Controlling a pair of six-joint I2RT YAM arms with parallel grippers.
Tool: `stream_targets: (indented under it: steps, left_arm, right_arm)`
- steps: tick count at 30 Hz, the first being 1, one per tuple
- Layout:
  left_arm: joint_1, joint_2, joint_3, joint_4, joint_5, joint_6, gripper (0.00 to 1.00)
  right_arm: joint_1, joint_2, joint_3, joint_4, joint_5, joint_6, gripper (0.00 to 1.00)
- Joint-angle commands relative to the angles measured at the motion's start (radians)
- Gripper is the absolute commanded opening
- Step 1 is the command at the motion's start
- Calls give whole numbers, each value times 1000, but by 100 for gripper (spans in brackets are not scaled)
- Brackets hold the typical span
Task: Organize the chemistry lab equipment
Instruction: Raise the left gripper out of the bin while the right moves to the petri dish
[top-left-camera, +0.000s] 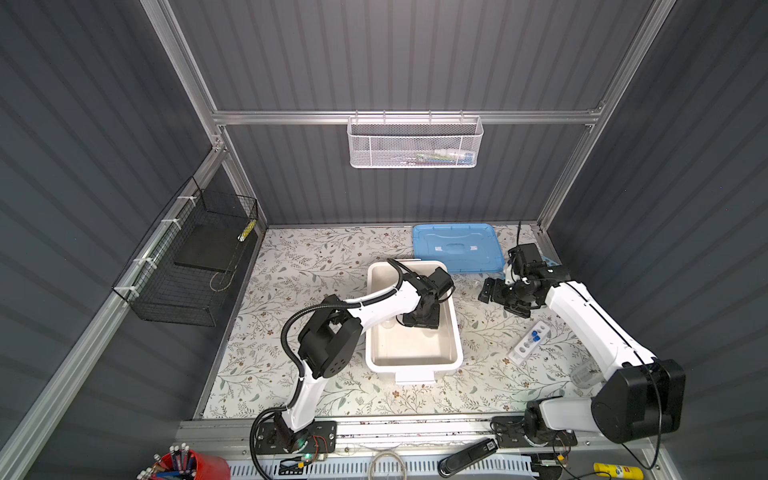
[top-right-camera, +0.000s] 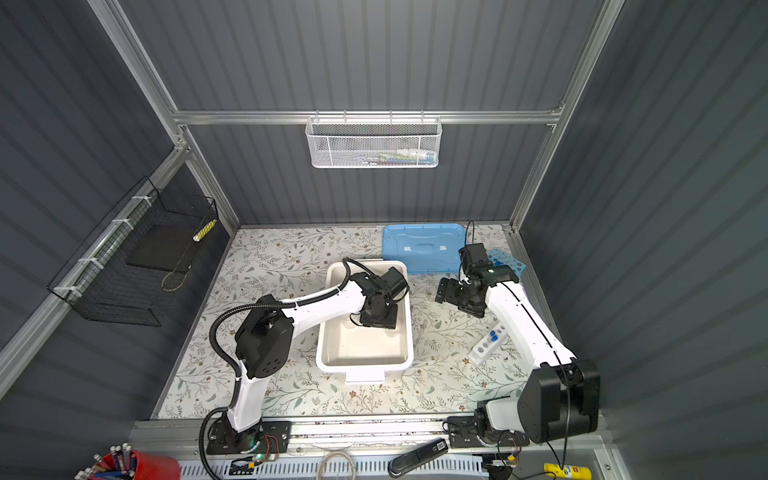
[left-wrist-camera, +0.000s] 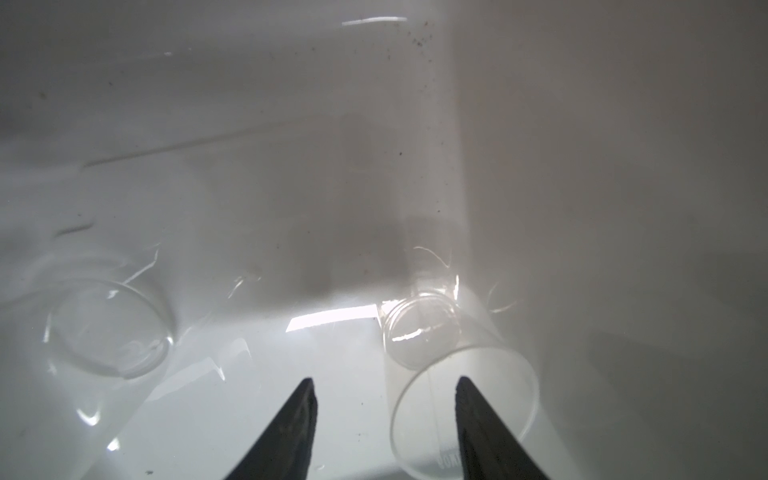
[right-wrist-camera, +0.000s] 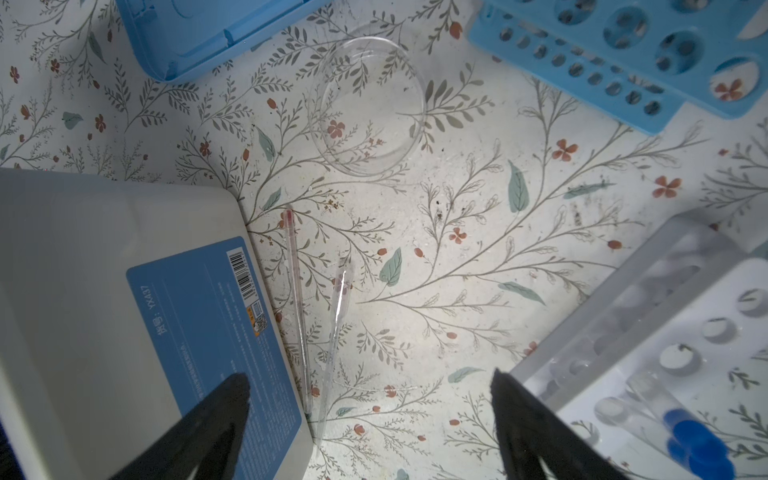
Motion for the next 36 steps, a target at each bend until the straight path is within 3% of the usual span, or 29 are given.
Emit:
stream_targets:
  steps: [1, 9, 24, 36]
  left_arm:
    - [-7, -54, 28, -30, -13, 3, 60]
    - [-8, -84, 38, -47, -32, 5, 71]
    - [-6, -154, 47, -85, -89, 6, 74]
    - [-5, -227, 69, -145, -141, 9, 75]
  right_arm:
    - [-6, 18, 0, 7, 8, -12, 92]
    - [-6, 52, 16, 16, 6, -14, 91]
    - [-8, 110, 28, 43, 25, 6, 91]
    - [-29, 242, 56, 83, 38, 9, 90]
